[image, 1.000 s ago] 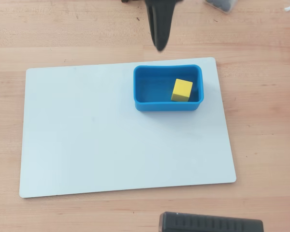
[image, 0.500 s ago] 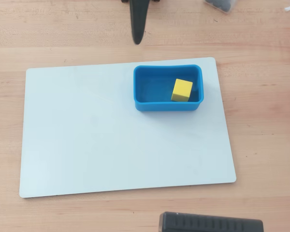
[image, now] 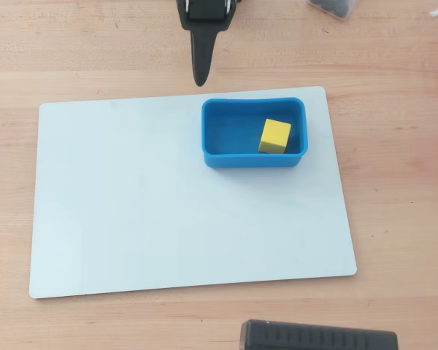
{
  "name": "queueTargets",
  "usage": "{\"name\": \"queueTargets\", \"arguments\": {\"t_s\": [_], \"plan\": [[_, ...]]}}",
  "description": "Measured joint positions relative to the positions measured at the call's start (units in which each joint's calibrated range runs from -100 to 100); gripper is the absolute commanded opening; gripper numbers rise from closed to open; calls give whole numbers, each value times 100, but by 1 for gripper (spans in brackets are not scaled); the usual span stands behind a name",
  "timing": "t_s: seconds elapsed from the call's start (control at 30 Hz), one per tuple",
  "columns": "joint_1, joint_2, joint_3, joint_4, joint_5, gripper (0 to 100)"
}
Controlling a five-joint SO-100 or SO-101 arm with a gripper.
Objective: Pick up yellow cube and drop it in the blue rectangular bin
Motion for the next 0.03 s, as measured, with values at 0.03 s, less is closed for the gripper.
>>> {"name": "queueTargets", "arguments": {"t_s": [0.03], "plan": [[0,-120,104,0,0,0]]}}
